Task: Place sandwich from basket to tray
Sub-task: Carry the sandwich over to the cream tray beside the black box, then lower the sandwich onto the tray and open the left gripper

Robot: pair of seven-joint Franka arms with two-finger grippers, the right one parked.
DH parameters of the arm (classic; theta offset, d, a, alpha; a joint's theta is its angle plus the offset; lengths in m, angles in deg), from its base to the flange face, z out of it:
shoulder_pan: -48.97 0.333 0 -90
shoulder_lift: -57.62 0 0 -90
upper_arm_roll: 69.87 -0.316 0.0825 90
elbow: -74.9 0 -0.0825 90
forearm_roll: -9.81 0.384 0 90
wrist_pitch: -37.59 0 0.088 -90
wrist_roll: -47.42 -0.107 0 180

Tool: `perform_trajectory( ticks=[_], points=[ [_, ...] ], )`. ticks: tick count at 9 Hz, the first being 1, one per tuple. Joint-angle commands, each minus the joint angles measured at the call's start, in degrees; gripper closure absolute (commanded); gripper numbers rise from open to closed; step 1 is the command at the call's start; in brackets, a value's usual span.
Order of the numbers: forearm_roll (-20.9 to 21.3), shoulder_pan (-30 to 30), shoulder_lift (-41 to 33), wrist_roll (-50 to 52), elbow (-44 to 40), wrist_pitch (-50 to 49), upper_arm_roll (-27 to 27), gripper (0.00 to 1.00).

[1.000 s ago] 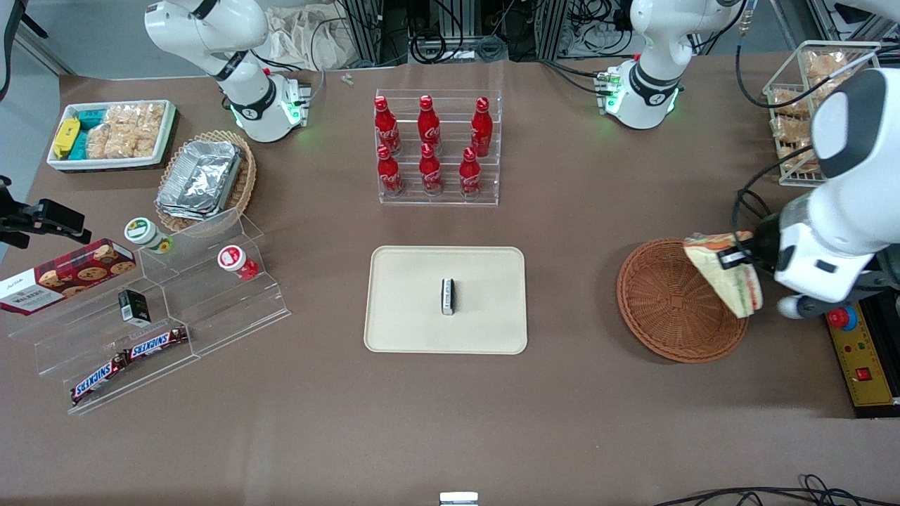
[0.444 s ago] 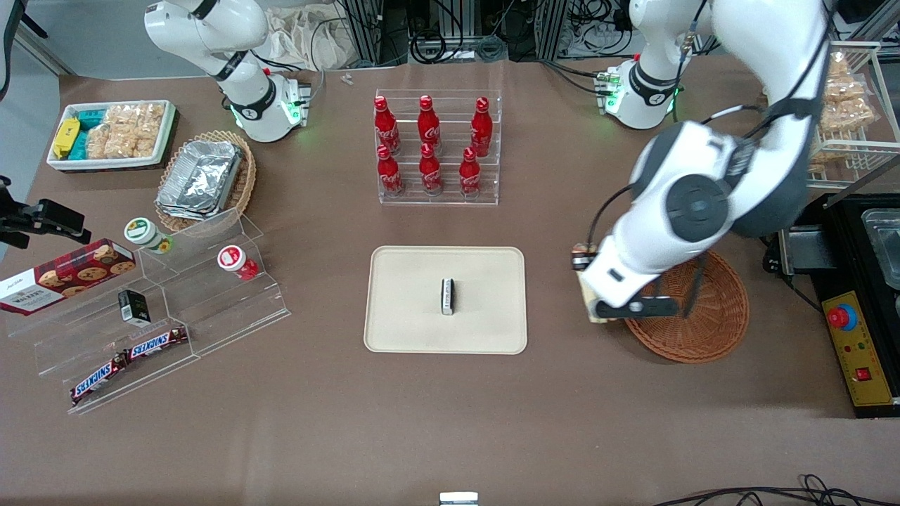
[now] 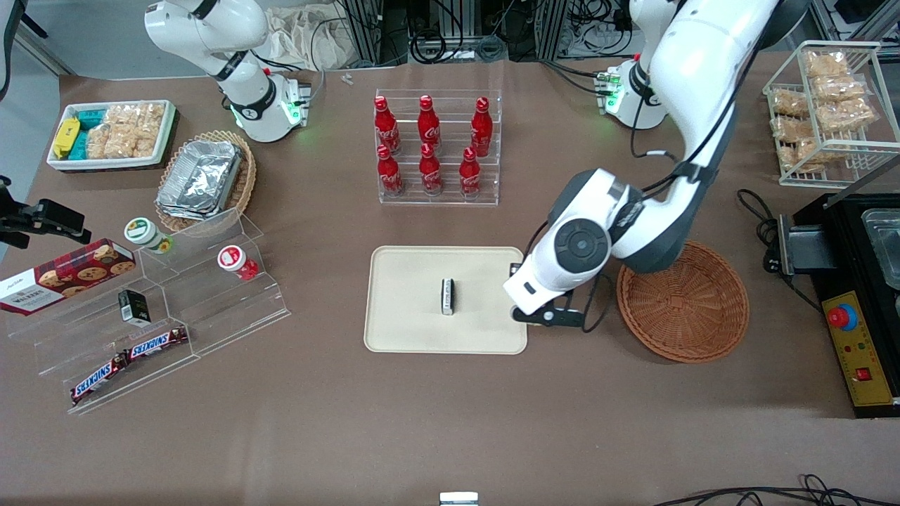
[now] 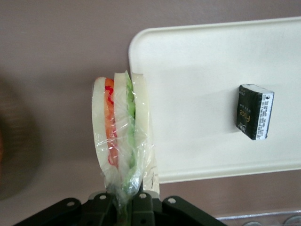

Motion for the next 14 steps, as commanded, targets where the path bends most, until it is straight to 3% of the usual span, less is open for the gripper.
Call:
perform_trajectory(
  ticks=[1, 4, 5, 6, 7, 10, 14],
  points=[
    [0.9, -2.2, 4.0, 0.8, -1.0, 3.7, -0.3, 0.86],
    [0.9, -4.4, 7.8, 1.5, -1.0, 8.8, -0.4, 0.84],
    [0.9, -4.6, 8.4, 1.7, -1.0, 9.3, -0.6, 0.62],
    [0.9, -4.6, 8.5, 1.7, -0.9, 9.3, -0.9, 0.24],
    [0.9, -4.5, 8.4, 1.9, -0.9, 8.7, -1.0, 0.01],
    [0.6, -3.8, 2.8, 4.6, -2.0, -1.2, -1.0, 0.00],
    [-0.4, 6.3, -11.9, -0.1, -1.5, -8.5, -1.0, 0.01]
  ],
)
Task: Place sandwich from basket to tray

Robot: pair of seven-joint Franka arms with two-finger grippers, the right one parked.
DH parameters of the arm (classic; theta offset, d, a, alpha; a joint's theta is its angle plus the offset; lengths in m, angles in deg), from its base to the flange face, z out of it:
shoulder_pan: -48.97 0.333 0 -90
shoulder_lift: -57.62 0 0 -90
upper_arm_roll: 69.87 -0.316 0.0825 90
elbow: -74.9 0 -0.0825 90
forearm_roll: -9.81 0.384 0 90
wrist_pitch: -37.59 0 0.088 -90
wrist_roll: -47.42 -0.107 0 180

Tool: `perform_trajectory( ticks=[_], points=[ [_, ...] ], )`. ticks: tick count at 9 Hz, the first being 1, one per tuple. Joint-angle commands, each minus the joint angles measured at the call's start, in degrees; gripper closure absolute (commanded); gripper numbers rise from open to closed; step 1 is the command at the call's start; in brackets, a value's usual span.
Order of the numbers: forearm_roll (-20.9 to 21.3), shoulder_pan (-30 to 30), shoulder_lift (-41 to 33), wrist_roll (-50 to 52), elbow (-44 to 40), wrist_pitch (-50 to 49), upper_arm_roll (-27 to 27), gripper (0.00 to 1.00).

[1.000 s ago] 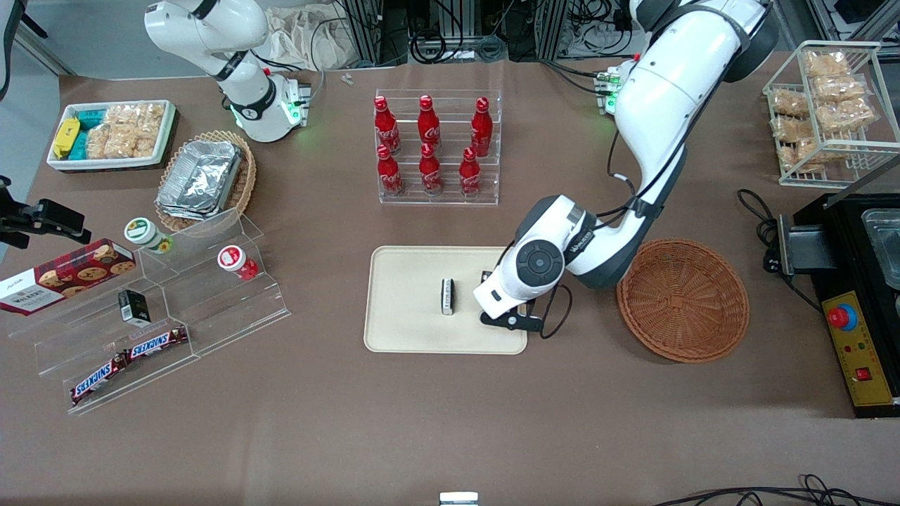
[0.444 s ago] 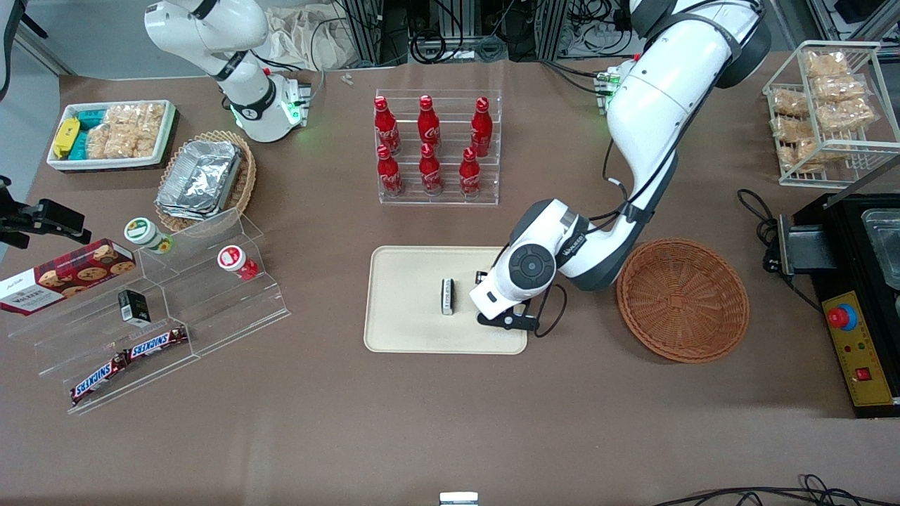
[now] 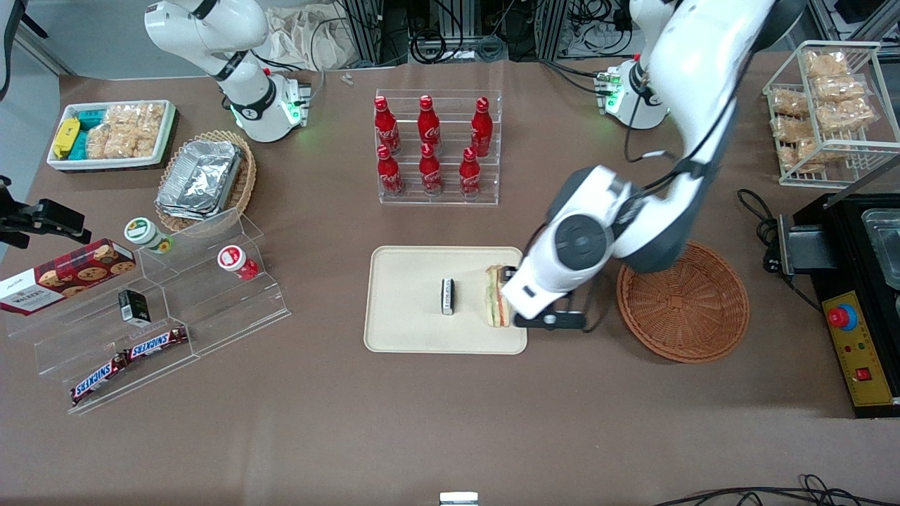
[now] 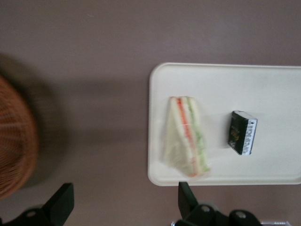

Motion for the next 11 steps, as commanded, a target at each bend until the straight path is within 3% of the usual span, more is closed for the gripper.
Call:
perform_trajectory(
  ticks=[1, 4, 6, 9, 11],
  points=[
    [-0.8, 5.5, -7.4, -7.5, 2.2, -5.9, 0.2, 0.01],
    [-9.7, 18.7, -15.2, -22.2, 2.1, -14.5, 0.1, 0.01],
    [-10.1, 23.6, -18.5, -23.7, 2.1, -16.0, 0.0, 0.00],
    [-6.8, 26.6, -20.6, -23.2, 1.9, -16.0, -0.7, 0.00],
    [-7.0, 24.4, -21.8, -22.8, 2.0, -17.8, -4.3, 0.00]
  ],
)
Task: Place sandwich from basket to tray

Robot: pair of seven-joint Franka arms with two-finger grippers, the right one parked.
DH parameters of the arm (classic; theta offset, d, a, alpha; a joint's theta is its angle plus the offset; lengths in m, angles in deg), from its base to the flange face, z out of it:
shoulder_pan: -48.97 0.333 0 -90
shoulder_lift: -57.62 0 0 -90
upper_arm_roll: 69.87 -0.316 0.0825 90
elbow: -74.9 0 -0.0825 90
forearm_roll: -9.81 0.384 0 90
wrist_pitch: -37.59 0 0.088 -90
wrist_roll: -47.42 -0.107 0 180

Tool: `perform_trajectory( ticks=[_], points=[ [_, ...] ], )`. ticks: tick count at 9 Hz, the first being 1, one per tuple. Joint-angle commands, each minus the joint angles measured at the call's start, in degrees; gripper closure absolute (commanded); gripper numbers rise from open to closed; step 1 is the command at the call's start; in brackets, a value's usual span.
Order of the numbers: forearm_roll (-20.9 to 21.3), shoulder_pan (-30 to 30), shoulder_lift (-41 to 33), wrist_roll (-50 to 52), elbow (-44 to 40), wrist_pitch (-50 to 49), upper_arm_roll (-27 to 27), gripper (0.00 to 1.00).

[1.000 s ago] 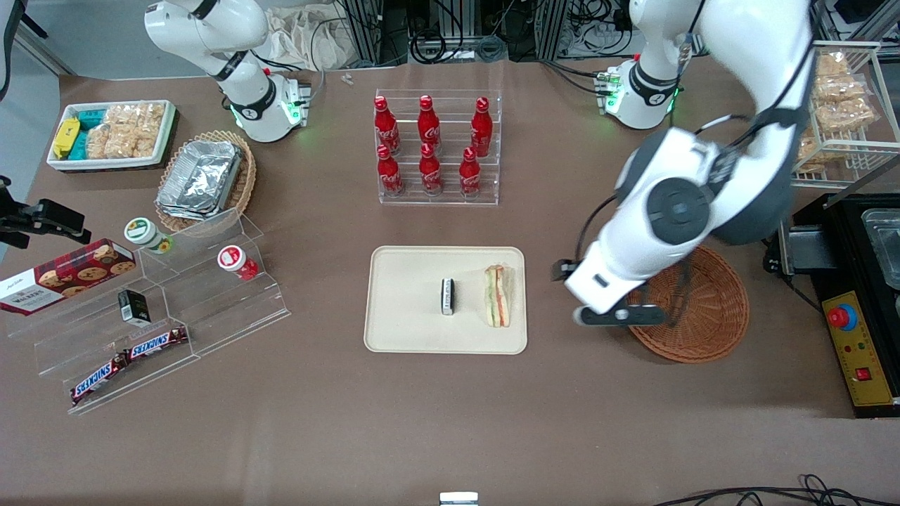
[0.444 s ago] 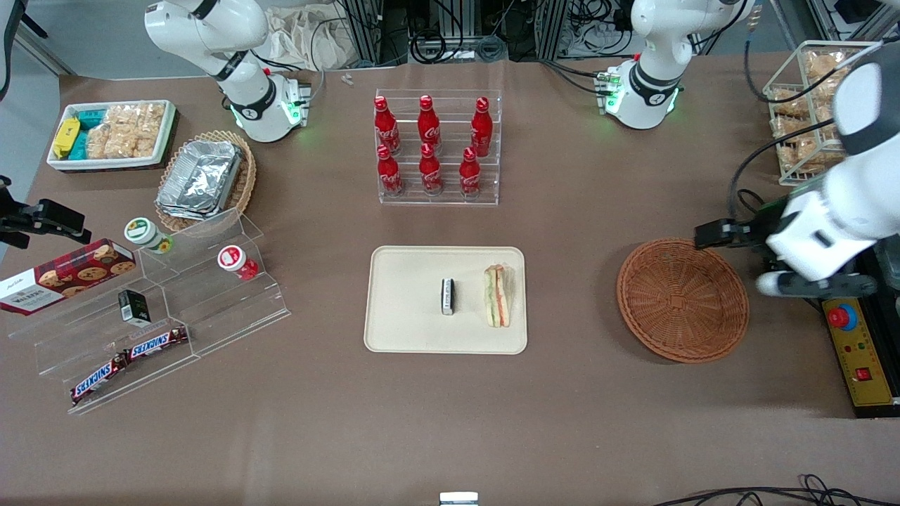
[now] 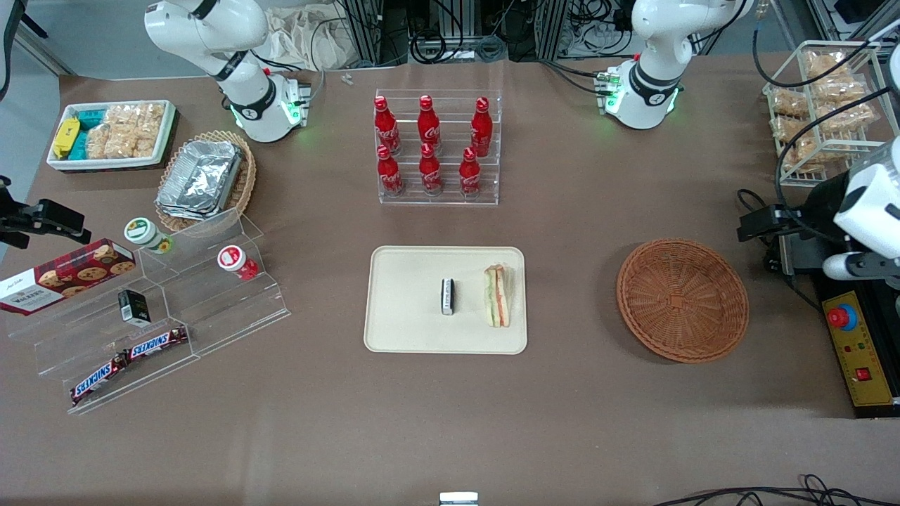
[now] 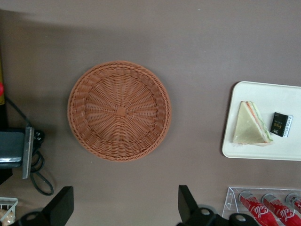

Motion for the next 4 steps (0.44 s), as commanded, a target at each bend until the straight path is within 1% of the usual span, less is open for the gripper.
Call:
perform_trajectory(
  ticks=[1, 2, 4],
  points=[
    [0.8, -7.0, -2.3, -0.3, 1.5, -1.2, -8.0, 0.00],
    [0.2, -10.4, -1.9, -0.4, 0.5, -1.6, -12.9, 0.00],
    [0.1, -10.6, -2.0, -0.5, 0.4, -1.9, -13.5, 0.00]
  ],
)
